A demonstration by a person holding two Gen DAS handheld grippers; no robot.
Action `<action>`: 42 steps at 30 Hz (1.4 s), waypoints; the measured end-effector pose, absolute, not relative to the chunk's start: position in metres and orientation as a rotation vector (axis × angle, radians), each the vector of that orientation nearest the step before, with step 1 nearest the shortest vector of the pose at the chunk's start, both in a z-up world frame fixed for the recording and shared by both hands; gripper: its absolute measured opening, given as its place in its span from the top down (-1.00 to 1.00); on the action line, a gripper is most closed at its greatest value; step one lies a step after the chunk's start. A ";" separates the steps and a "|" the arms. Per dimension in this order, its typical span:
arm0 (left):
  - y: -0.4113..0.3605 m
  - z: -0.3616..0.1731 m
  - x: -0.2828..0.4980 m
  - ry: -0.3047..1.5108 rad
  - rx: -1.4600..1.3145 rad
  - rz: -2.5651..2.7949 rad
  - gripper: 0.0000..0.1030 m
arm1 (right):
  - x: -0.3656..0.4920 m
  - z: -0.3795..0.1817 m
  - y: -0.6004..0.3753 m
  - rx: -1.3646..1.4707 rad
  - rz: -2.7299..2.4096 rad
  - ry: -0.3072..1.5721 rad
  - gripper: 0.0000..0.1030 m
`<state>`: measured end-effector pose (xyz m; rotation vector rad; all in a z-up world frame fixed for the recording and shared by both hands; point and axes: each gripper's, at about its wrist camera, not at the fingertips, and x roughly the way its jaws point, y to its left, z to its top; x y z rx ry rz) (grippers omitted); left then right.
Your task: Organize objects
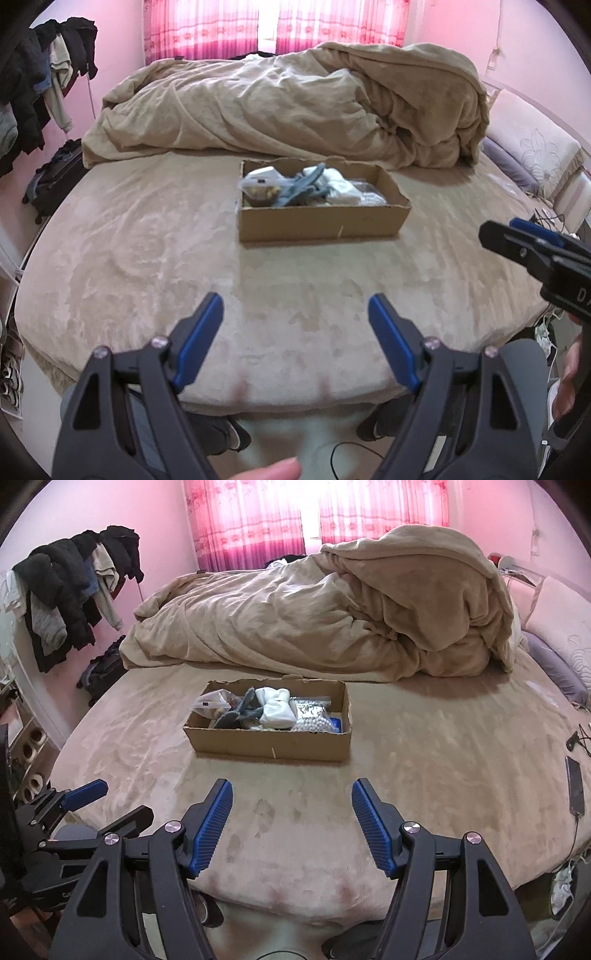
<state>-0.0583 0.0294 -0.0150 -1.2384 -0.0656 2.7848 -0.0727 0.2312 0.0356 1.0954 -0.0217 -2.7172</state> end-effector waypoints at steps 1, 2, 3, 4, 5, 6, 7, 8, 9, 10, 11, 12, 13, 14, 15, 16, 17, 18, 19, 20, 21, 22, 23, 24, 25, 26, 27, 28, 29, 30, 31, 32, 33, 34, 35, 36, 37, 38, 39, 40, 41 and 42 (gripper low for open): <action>0.030 -0.014 -0.057 -0.064 -1.238 2.786 -0.59 | -0.072 0.035 0.231 1.095 -2.715 -0.023 -0.37; 0.029 -0.014 -0.056 -0.065 -1.236 2.786 -0.59 | -0.071 0.035 0.231 1.094 -2.715 -0.020 -0.37; 0.029 -0.013 -0.056 -0.066 -1.235 2.788 -0.59 | -0.070 0.035 0.231 1.094 -2.714 -0.018 -0.37; 0.030 -0.013 -0.056 -0.068 -1.233 2.791 -0.59 | -0.069 0.035 0.230 1.093 -2.713 -0.016 -0.37; 0.030 -0.012 -0.056 -0.070 -1.231 2.793 -0.59 | -0.068 0.036 0.230 1.089 -2.714 -0.017 -0.37; 0.029 -0.012 -0.055 -0.073 -1.228 2.795 -0.59 | -0.067 0.036 0.231 1.087 -2.714 -0.018 -0.37; 0.028 -0.011 -0.055 -0.076 -1.227 2.797 -0.59 | -0.067 0.037 0.231 1.085 -2.714 -0.018 -0.37; 0.028 -0.011 -0.055 -0.076 -1.226 2.797 -0.59 | -0.067 0.037 0.230 1.085 -2.714 -0.015 -0.37; 0.027 -0.011 -0.055 -0.076 -1.225 2.798 -0.59 | -0.067 0.037 0.231 1.085 -2.715 -0.018 -0.37; 0.026 -0.011 -0.055 -0.079 -1.224 2.800 -0.59 | -0.067 0.037 0.230 1.086 -2.714 -0.022 -0.37; 0.025 -0.010 -0.054 -0.082 -1.224 2.800 -0.59 | -0.067 0.037 0.230 1.086 -2.713 -0.019 -0.37; 0.024 -0.010 -0.054 -0.085 -1.223 2.802 -0.59 | -0.067 0.037 0.230 1.085 -2.713 -0.017 -0.37; 0.023 -0.010 -0.054 -0.086 -1.223 2.804 -0.59 | -0.067 0.037 0.230 1.085 -2.713 -0.013 -0.37; 0.022 -0.010 -0.054 -0.089 -1.223 2.805 -0.59 | -0.067 0.037 0.229 1.086 -2.711 -0.009 -0.37; 0.022 -0.010 -0.054 -0.090 -1.222 2.806 -0.59 | -0.067 0.037 0.228 1.087 -2.709 -0.006 -0.37; 0.021 -0.010 -0.054 -0.091 -1.221 2.807 -0.59 | -0.068 0.037 0.227 1.089 -2.708 -0.005 -0.37; 0.020 -0.010 -0.054 -0.092 -1.221 2.808 -0.59 | -0.067 0.037 0.226 1.090 -2.708 -0.004 -0.37; 0.019 -0.009 -0.054 -0.095 -1.220 2.810 -0.59 | -0.067 0.037 0.225 1.091 -2.706 -0.003 -0.37; 0.019 -0.009 -0.054 -0.096 -1.219 2.810 -0.59 | -0.068 0.037 0.225 1.091 -2.707 0.000 -0.37; 0.019 -0.009 -0.054 -0.095 -1.218 2.812 -0.59 | -0.068 0.037 0.225 1.090 -2.708 -0.002 -0.37; 0.019 -0.010 -0.054 -0.094 -1.219 2.812 -0.59 | -0.068 0.037 0.225 1.090 -2.706 -0.005 -0.37; 0.019 -0.010 -0.054 -0.094 -1.220 2.811 -0.59 | -0.068 0.037 0.225 1.091 -2.707 -0.005 -0.37; 0.019 -0.010 -0.054 -0.095 -1.219 2.811 -0.59 | -0.068 0.037 0.224 1.091 -2.708 -0.005 -0.37; 0.018 -0.009 -0.054 -0.096 -1.219 2.813 -0.59 | -0.067 0.037 0.224 1.091 -2.708 -0.002 -0.37; 0.019 -0.010 -0.054 -0.096 -1.219 2.814 -0.59 | -0.068 0.037 0.225 1.091 -2.706 -0.002 -0.37; 0.018 -0.010 -0.054 -0.098 -1.220 2.815 -0.59 | -0.068 0.037 0.225 1.091 -2.706 -0.003 -0.37; 0.018 -0.010 -0.054 -0.100 -1.219 2.817 -0.59 | -0.068 0.037 0.225 1.090 -2.707 -0.002 -0.37; 0.017 -0.010 -0.054 -0.101 -1.219 2.818 -0.59 | -0.068 0.037 0.225 1.089 -2.707 0.000 -0.37; 0.016 -0.010 -0.054 -0.102 -1.219 2.820 -0.59 | -0.068 0.037 0.225 1.089 -2.707 -0.001 -0.37; 0.015 -0.010 -0.054 -0.103 -1.219 2.823 -0.59 | -0.068 0.037 0.225 1.089 -2.706 -0.002 -0.37; 0.015 -0.009 -0.054 -0.105 -1.218 2.824 -0.59 | -0.067 0.037 0.225 1.089 -2.707 -0.002 -0.37; 0.014 -0.009 -0.054 -0.104 -1.217 2.827 -0.59 | -0.067 0.037 0.225 1.088 -2.707 -0.002 -0.37; 0.013 -0.009 -0.053 -0.102 -1.217 2.829 -0.59 | -0.068 0.037 0.225 1.088 -2.707 -0.002 -0.37; 0.012 -0.008 -0.053 -0.102 -1.216 2.830 -0.59 | -0.069 0.037 0.225 1.089 -2.707 -0.001 -0.37; 0.011 -0.008 -0.053 -0.102 -1.216 2.831 -0.59 | -0.068 0.037 0.225 1.089 -2.707 -0.003 -0.37; 0.011 -0.008 -0.053 -0.103 -1.215 2.833 -0.59 | -0.068 0.037 0.224 1.090 -2.707 -0.004 -0.37; 0.011 -0.007 -0.053 -0.105 -1.215 2.835 -0.59 | -0.068 0.037 0.224 1.090 -2.707 -0.002 -0.37; 0.010 -0.007 -0.053 -0.107 -1.213 2.836 -0.59 | -0.068 0.037 0.224 1.089 -2.707 -0.002 -0.37; 0.010 -0.006 -0.053 -0.107 -1.210 2.837 -0.59 | -0.068 0.037 0.224 1.089 -2.707 -0.001 -0.37; 0.009 -0.006 -0.053 -0.107 -1.208 2.839 -0.59 | -0.068 0.037 0.224 1.089 -2.708 0.000 -0.37; 0.009 -0.005 -0.052 -0.106 -1.205 2.842 -0.59 | -0.068 0.037 0.224 1.088 -2.708 -0.001 -0.37; 0.009 -0.005 -0.052 -0.106 -1.203 2.845 -0.59 | -0.068 0.037 0.224 1.089 -2.708 -0.001 -0.37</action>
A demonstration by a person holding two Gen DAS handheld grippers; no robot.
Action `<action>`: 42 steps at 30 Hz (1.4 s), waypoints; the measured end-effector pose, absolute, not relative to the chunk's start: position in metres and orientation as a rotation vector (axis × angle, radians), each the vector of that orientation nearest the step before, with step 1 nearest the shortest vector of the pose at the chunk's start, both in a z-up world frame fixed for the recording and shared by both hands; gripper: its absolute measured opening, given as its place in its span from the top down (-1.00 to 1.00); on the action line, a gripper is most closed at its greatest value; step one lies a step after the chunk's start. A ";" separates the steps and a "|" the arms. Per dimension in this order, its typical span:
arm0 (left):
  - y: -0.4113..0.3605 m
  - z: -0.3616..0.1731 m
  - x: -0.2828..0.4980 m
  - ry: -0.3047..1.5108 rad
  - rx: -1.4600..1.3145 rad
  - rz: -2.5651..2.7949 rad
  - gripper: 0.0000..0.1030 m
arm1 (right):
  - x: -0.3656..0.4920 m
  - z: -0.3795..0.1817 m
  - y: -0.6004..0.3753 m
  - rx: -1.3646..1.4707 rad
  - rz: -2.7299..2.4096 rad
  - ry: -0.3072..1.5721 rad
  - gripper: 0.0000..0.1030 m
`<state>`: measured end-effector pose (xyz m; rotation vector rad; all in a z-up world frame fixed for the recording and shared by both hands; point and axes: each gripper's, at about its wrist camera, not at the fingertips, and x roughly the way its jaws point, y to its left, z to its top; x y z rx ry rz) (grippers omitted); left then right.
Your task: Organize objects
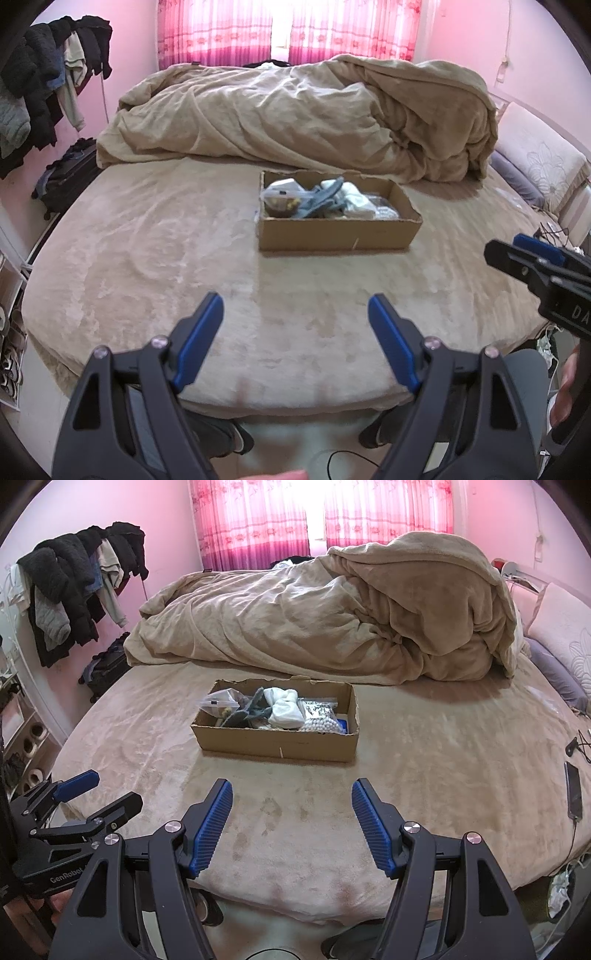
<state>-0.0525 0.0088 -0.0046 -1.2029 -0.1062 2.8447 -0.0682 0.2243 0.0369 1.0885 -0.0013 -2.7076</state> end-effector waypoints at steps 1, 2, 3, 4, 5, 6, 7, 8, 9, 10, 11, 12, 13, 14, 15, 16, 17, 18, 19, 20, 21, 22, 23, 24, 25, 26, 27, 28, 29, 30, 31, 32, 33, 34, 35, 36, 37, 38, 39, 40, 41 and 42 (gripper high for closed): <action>0.008 -0.004 -0.052 -0.106 -1.201 2.847 -0.59 | -0.068 0.037 0.224 1.088 -2.709 -0.001 -0.37; 0.008 -0.004 -0.052 -0.107 -1.200 2.848 -0.59 | -0.068 0.037 0.224 1.089 -2.709 -0.002 -0.37; 0.007 -0.003 -0.053 -0.109 -1.198 2.851 -0.59 | -0.069 0.037 0.224 1.091 -2.707 -0.004 -0.37; 0.007 -0.003 -0.053 -0.110 -1.197 2.853 -0.59 | -0.068 0.037 0.225 1.091 -2.707 -0.003 -0.37; 0.007 -0.002 -0.053 -0.111 -1.196 2.854 -0.59 | -0.069 0.037 0.225 1.090 -2.707 -0.003 -0.37; 0.007 -0.001 -0.054 -0.113 -1.197 2.852 -0.59 | -0.069 0.037 0.225 1.090 -2.707 -0.005 -0.37; 0.006 -0.001 -0.054 -0.118 -1.197 2.850 -0.59 | -0.069 0.037 0.225 1.091 -2.707 -0.005 -0.37; 0.006 -0.001 -0.054 -0.121 -1.197 2.850 -0.59 | -0.068 0.037 0.225 1.091 -2.707 -0.003 -0.37; 0.006 -0.001 -0.054 -0.123 -1.196 2.849 -0.59 | -0.068 0.037 0.225 1.090 -2.707 -0.004 -0.37; 0.006 -0.001 -0.054 -0.124 -1.196 2.849 -0.59 | -0.069 0.037 0.225 1.090 -2.706 -0.005 -0.37; 0.006 -0.001 -0.054 -0.125 -1.196 2.848 -0.59 | -0.069 0.037 0.225 1.091 -2.706 -0.002 -0.37; 0.006 -0.001 -0.054 -0.124 -1.196 2.848 -0.59 | -0.069 0.037 0.225 1.092 -2.706 -0.001 -0.37; 0.006 -0.001 -0.054 -0.124 -1.194 2.848 -0.59 | -0.070 0.037 0.225 1.093 -2.706 -0.003 -0.37; 0.006 -0.001 -0.053 -0.123 -1.192 2.848 -0.59 | -0.069 0.037 0.225 1.093 -2.706 -0.002 -0.37; 0.006 -0.001 -0.053 -0.122 -1.191 2.849 -0.59 | -0.070 0.037 0.225 1.094 -2.706 -0.002 -0.37; 0.006 -0.001 -0.053 -0.121 -1.188 2.850 -0.59 | -0.070 0.037 0.225 1.095 -2.707 -0.001 -0.37; 0.006 -0.001 -0.053 -0.118 -1.187 2.853 -0.59 | -0.070 0.037 0.225 1.095 -2.708 -0.002 -0.37; 0.006 -0.001 -0.053 -0.115 -1.188 2.854 -0.59 | -0.070 0.037 0.225 1.094 -2.708 -0.003 -0.37; 0.007 -0.001 -0.053 -0.114 -1.188 2.853 -0.59 | -0.070 0.037 0.226 1.095 -2.708 -0.004 -0.37; 0.007 -0.001 -0.053 -0.113 -1.186 2.854 -0.59 | -0.071 0.037 0.226 1.095 -2.708 -0.005 -0.37; 0.007 -0.001 -0.053 -0.110 -1.184 2.855 -0.59 | -0.071 0.037 0.226 1.096 -2.708 -0.004 -0.37; 0.008 -0.001 -0.053 -0.107 -1.183 2.856 -0.59 | -0.071 0.037 0.226 1.094 -2.709 -0.004 -0.37; 0.008 -0.001 -0.053 -0.105 -1.181 2.857 -0.59 | -0.071 0.037 0.226 1.095 -2.708 -0.005 -0.37; 0.008 -0.001 -0.053 -0.104 -1.179 2.858 -0.59 | -0.071 0.037 0.226 1.096 -2.707 -0.005 -0.37; 0.008 0.000 -0.053 -0.104 -1.179 2.860 -0.59 | -0.070 0.037 0.226 1.095 -2.708 -0.003 -0.37; 0.009 0.000 -0.053 -0.105 -1.179 2.860 -0.59 | -0.071 0.037 0.226 1.095 -2.708 -0.003 -0.37; 0.009 0.000 -0.053 -0.106 -1.179 2.859 -0.59 | -0.070 0.037 0.226 1.095 -2.708 -0.005 -0.37; 0.009 0.000 -0.053 -0.105 -1.179 2.859 -0.59 | -0.070 0.037 0.226 1.095 -2.709 -0.006 -0.37; 0.009 0.000 -0.053 -0.104 -1.179 2.858 -0.59 | -0.070 0.037 0.226 1.096 -2.709 -0.005 -0.37; 0.009 0.000 -0.053 -0.104 -1.178 2.858 -0.59 | -0.071 0.036 0.226 1.096 -2.709 -0.006 -0.37; 0.009 0.000 -0.053 -0.104 -1.178 2.858 -0.59 | -0.071 0.036 0.226 1.096 -2.709 -0.007 -0.37; 0.009 0.000 -0.053 -0.104 -1.178 2.858 -0.59 | -0.072 0.036 0.226 1.097 -2.709 -0.008 -0.37; 0.009 0.000 -0.053 -0.104 -1.179 2.857 -0.59 | -0.072 0.036 0.226 1.096 -2.708 -0.008 -0.37; 0.009 0.000 -0.053 -0.105 -1.180 2.855 -0.59 | -0.072 0.035 0.226 1.097 -2.708 -0.009 -0.37; 0.009 0.000 -0.053 -0.105 -1.179 2.855 -0.59 | -0.072 0.035 0.226 1.097 -2.708 -0.007 -0.37; 0.009 0.000 -0.053 -0.105 -1.179 2.853 -0.59 | -0.072 0.035 0.226 1.097 -2.708 -0.007 -0.37; 0.009 0.000 -0.053 -0.105 -1.178 2.853 -0.59 | -0.072 0.035 0.226 1.097 -2.708 -0.008 -0.37; 0.009 0.000 -0.053 -0.106 -1.178 2.853 -0.59 | -0.072 0.035 0.226 1.097 -2.708 -0.008 -0.37; 0.009 0.000 -0.054 -0.106 -1.179 2.854 -0.59 | -0.072 0.035 0.226 1.097 -2.708 -0.009 -0.37; 0.009 0.000 -0.054 -0.107 -1.181 2.854 -0.59 | -0.072 0.035 0.226 1.096 -2.709 -0.008 -0.37; 0.009 -0.001 -0.054 -0.109 -1.183 2.855 -0.59 | -0.072 0.035 0.226 1.097 -2.709 -0.007 -0.37; 0.009 -0.001 -0.054 -0.110 -1.184 2.856 -0.59 | -0.072 0.035 0.226 1.097 -2.709 -0.008 -0.37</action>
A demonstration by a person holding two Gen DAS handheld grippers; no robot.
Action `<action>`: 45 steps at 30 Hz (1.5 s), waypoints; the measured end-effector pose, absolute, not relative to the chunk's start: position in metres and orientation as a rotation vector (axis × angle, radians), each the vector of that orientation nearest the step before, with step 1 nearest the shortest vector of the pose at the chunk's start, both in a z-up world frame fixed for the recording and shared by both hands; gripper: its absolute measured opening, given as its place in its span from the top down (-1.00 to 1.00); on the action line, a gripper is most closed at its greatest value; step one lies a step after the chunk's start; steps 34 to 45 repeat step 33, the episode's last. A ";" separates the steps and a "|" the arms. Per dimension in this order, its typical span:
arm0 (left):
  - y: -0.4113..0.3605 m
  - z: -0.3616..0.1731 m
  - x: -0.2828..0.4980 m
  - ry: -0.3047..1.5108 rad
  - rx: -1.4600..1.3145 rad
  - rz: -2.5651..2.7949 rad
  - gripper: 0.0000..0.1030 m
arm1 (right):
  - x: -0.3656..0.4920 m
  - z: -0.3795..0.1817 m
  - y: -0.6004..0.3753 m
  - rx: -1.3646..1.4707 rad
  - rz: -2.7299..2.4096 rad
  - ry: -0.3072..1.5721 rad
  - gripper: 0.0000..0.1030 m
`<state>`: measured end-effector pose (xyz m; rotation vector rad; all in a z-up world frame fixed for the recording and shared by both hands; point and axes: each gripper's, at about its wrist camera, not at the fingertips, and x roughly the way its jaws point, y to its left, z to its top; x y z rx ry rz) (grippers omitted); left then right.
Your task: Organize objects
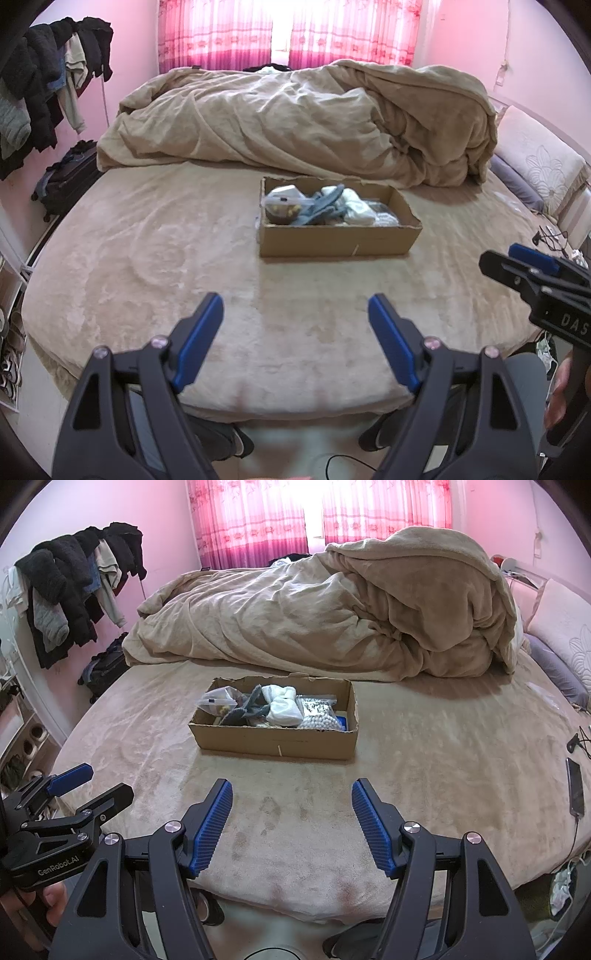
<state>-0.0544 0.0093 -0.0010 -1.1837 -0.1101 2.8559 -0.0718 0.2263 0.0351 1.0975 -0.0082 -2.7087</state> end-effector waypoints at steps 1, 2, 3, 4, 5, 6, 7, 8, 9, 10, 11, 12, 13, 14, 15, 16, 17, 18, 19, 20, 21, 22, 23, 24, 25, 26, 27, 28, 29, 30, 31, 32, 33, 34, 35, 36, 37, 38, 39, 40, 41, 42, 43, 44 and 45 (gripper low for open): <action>0.010 -0.001 -0.054 -0.112 -1.184 2.855 -0.59 | -0.072 0.035 0.226 1.097 -2.708 -0.008 -0.37; 0.010 -0.001 -0.055 -0.110 -1.184 2.854 -0.59 | -0.072 0.035 0.226 1.097 -2.708 -0.008 -0.37; 0.010 -0.001 -0.055 -0.108 -1.185 2.854 -0.59 | -0.072 0.035 0.226 1.096 -2.709 -0.008 -0.37; 0.010 -0.001 -0.055 -0.109 -1.185 2.853 -0.60 | -0.072 0.035 0.226 1.097 -2.707 -0.009 -0.37; 0.010 -0.002 -0.055 -0.110 -1.184 2.851 -0.59 | -0.072 0.035 0.226 1.098 -2.707 -0.009 -0.37; 0.010 -0.002 -0.054 -0.110 -1.183 2.850 -0.59 | -0.072 0.035 0.226 1.097 -2.708 -0.008 -0.37; 0.010 -0.002 -0.055 -0.110 -1.182 2.850 -0.59 | -0.072 0.035 0.226 1.097 -2.708 -0.008 -0.37; 0.011 -0.001 -0.055 -0.109 -1.181 2.847 -0.59 | -0.072 0.036 0.226 1.097 -2.708 -0.010 -0.37; 0.011 -0.001 -0.055 -0.109 -1.180 2.845 -0.59 | -0.072 0.036 0.226 1.096 -2.709 -0.010 -0.37; 0.012 -0.001 -0.054 -0.108 -1.178 2.846 -0.60 | -0.072 0.036 0.226 1.095 -2.708 -0.009 -0.37; 0.011 -0.001 -0.054 -0.107 -1.177 2.846 -0.60 | -0.072 0.036 0.226 1.095 -2.709 -0.008 -0.37; 0.011 -0.001 -0.054 -0.107 -1.176 2.846 -0.59 | -0.072 0.035 0.226 1.095 -2.710 -0.008 -0.37; 0.011 -0.001 -0.054 -0.107 -1.176 2.845 -0.59 | -0.073 0.034 0.226 1.095 -2.710 -0.009 -0.37; 0.011 -0.001 -0.054 -0.107 -1.176 2.845 -0.59 | -0.073 0.034 0.226 1.094 -2.710 -0.010 -0.37; 0.012 0.000 -0.054 -0.107 -1.174 2.847 -0.59 | -0.073 0.034 0.226 1.094 -2.710 -0.008 -0.37; 0.012 0.000 -0.053 -0.107 -1.171 2.849 -0.59 | -0.073 0.034 0.226 1.095 -2.709 -0.008 -0.37; 0.012 0.001 -0.054 -0.107 -1.170 2.849 -0.59 | -0.073 0.034 0.226 1.094 -2.709 -0.009 -0.37; 0.012 0.001 -0.054 -0.108 -1.169 2.850 -0.59 | -0.073 0.034 0.226 1.094 -2.710 -0.008 -0.37; 0.012 0.002 -0.054 -0.109 -1.167 2.850 -0.59 | -0.073 0.034 0.226 1.092 -2.711 -0.008 -0.37; 0.013 0.002 -0.053 -0.109 -1.165 2.850 -0.59 | -0.073 0.034 0.226 1.092 -2.711 -0.009 -0.37; 0.013 0.003 -0.053 -0.107 -1.163 2.849 -0.59 | -0.074 0.034 0.226 1.091 -2.712 -0.010 -0.37; 0.012 0.004 -0.053 -0.107 -1.161 2.848 -0.59 | -0.074 0.035 0.225 1.090 -2.713 -0.010 -0.37; 0.013 0.004 -0.053 -0.107 -1.160 2.847 -0.59 | -0.074 0.035 0.225 1.090 -2.713 -0.010 -0.37; 0.013 0.004 -0.054 -0.107 -1.160 2.846 -0.59 | -0.074 0.035 0.225 1.090 -2.713 -0.011 -0.37; 0.012 0.005 -0.054 -0.107 -1.160 2.845 -0.59 | -0.074 0.035 0.225 1.089 -2.713 -0.010 -0.37; 0.013 0.005 -0.055 -0.104 -1.160 2.844 -0.59 | -0.074 0.035 0.225 1.090 -2.712 -0.010 -0.37; 0.013 0.004 -0.055 -0.103 -1.160 2.844 -0.59 | -0.074 0.035 0.226 1.090 -2.712 -0.012 -0.37; 0.013 0.004 -0.055 -0.103 -1.160 2.844 -0.59 | -0.074 0.035 0.225 1.091 -2.711 -0.012 -0.37; 0.013 0.005 -0.055 -0.104 -1.160 2.844 -0.59 | -0.074 0.035 0.225 1.091 -2.712 -0.010 -0.37; 0.012 0.005 -0.055 -0.103 -1.160 2.845 -0.59 | -0.074 0.035 0.226 1.091 -2.712 -0.009 -0.37; 0.012 0.005 -0.055 -0.103 -1.161 2.845 -0.59 | -0.074 0.035 0.226 1.092 -2.712 -0.010 -0.37; 0.012 0.004 -0.056 -0.106 -1.163 2.848 -0.59 | -0.074 0.036 0.225 1.093 -2.712 -0.010 -0.37; 0.012 0.004 -0.056 -0.105 -1.167 2.851 -0.60 | -0.075 0.036 0.225 1.093 -2.712 -0.009 -0.37; 0.012 0.004 -0.056 -0.105 -1.167 2.851 -0.60 | -0.075 0.036 0.225 1.093 -2.712 -0.009 -0.37; 0.012 0.004 -0.056 -0.105 -1.167 2.851 -0.60 | -0.075 0.036 0.225 1.093 -2.712 -0.009 -0.37; 0.012 0.004 -0.056 -0.105 -1.167 2.851 -0.60 | -0.075 0.036 0.225 1.093 -2.712 -0.009 -0.37; 0.012 0.004 -0.056 -0.105 -1.167 2.851 -0.60 | -0.075 0.036 0.225 1.093 -2.712 -0.009 -0.37; 0.012 0.004 -0.056 -0.105 -1.167 2.851 -0.60 | -0.075 0.036 0.225 1.093 -2.712 -0.009 -0.37; 0.012 0.004 -0.056 -0.105 -1.167 2.851 -0.60 | -0.075 0.036 0.225 1.093 -2.712 -0.009 -0.37; 0.012 0.004 -0.056 -0.105 -1.167 2.851 -0.60 | -0.075 0.036 0.225 1.093 -2.712 -0.009 -0.37; 0.012 0.004 -0.056 -0.105 -1.167 2.851 -0.60 | -0.075 0.036 0.225 1.093 -2.712 -0.009 -0.37; 0.012 0.004 -0.056 -0.105 -1.167 2.851 -0.60 | -0.075 0.036 0.225 1.093 -2.712 -0.009 -0.37; 0.012 0.004 -0.056 -0.105 -1.167 2.851 -0.60 | -0.075 0.036 0.225 1.093 -2.712 -0.009 -0.37; 0.012 0.004 -0.056 -0.105 -1.167 2.851 -0.60 | -0.075 0.036 0.225 1.093 -2.712 -0.009 -0.37; 0.012 0.004 -0.056 -0.105 -1.167 2.851 -0.60 | -0.075 0.036 0.225 1.093 -2.712 -0.009 -0.37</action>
